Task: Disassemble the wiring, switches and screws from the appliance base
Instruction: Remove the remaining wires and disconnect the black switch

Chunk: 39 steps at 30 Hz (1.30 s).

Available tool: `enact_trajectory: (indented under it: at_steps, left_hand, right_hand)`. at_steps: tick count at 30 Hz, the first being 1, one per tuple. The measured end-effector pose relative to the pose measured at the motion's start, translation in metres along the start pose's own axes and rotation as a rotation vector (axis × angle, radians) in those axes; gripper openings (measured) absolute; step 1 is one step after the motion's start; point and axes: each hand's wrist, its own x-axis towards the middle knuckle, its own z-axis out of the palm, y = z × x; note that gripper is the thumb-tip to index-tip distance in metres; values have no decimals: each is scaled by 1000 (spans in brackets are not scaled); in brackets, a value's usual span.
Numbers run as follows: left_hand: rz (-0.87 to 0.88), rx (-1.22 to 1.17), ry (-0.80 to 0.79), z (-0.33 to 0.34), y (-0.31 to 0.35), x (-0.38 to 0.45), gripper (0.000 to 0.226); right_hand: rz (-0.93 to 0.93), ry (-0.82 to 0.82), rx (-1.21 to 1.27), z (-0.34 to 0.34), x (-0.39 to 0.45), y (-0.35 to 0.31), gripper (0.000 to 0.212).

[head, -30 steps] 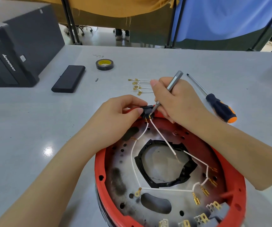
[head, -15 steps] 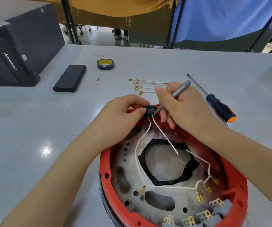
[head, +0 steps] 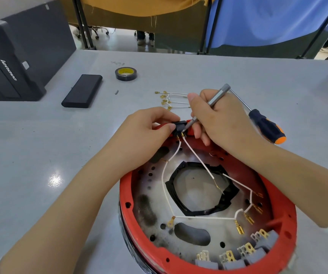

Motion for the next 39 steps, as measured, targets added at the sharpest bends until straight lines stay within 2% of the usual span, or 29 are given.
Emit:
enact_trajectory:
  at_steps: [15, 26, 32, 39]
  left_hand:
    - [-2, 9, 3, -3, -2, 14, 15]
    - [-6, -5, -6, -3, -1, 13, 16]
    - [6, 8, 0, -3, 0, 12, 16]
    - [-3, 17, 1, -4, -1, 11, 17]
  right_hand:
    - [29, 9, -38, 3, 9, 0, 41]
    - [-37, -55, -46, 1, 6, -1, 44]
    - [-104, -79, -164, 6, 7, 0, 45]
    - [-86, -6, -41, 2, 8, 1, 46]
